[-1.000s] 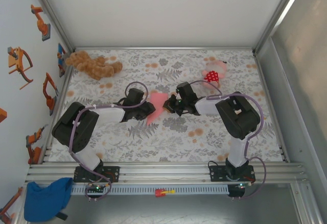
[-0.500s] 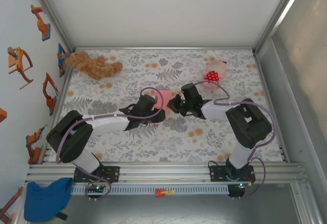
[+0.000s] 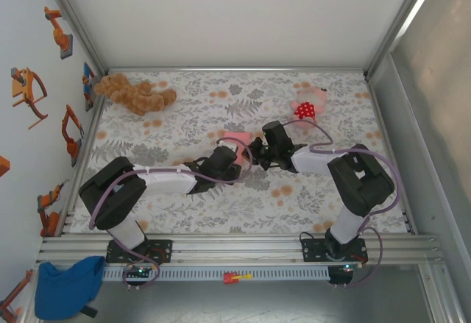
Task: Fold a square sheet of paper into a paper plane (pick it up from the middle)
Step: Fold the wing for the fifth time at the center of the table.
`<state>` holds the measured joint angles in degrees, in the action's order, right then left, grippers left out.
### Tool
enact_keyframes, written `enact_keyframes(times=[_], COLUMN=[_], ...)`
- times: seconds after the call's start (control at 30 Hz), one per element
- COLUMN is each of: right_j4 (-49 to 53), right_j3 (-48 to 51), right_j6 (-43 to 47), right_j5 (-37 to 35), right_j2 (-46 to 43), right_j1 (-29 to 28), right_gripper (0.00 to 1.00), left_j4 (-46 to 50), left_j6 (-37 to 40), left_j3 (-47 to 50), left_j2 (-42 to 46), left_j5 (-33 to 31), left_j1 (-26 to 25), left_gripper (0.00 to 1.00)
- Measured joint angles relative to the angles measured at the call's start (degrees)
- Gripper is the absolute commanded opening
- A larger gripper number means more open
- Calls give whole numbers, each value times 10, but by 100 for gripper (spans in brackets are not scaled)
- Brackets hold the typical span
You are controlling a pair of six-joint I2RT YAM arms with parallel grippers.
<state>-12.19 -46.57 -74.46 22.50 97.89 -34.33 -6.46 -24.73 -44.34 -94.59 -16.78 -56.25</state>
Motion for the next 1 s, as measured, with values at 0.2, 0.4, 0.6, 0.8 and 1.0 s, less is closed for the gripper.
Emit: enact_keyframes(times=[0.2, 0.4, 0.6, 0.8, 1.0], right_j4=[0, 0, 6, 14, 19], right_j3=[0, 0, 0, -2, -6], right_j6=[-15, -23, -24, -25, -25], right_j5=[8, 10, 10, 10, 13], right_j2=[0, 0, 0, 0, 0], right_j1=[0, 0, 0, 0, 0], right_gripper=[0, 0, 0, 0, 0], left_j4=[-12, -25, -35, -38, -41], left_j6=[24, 34, 40, 46, 57], left_j3=[-2, -2, -2, -2, 9], left_j2=[-20, -29, -30, -30, -3], left_j5=[-50, -78, -89, -91, -88], left_j1=[-16, -23, -24, -26, -35], left_gripper=[48, 43, 37, 42, 49])
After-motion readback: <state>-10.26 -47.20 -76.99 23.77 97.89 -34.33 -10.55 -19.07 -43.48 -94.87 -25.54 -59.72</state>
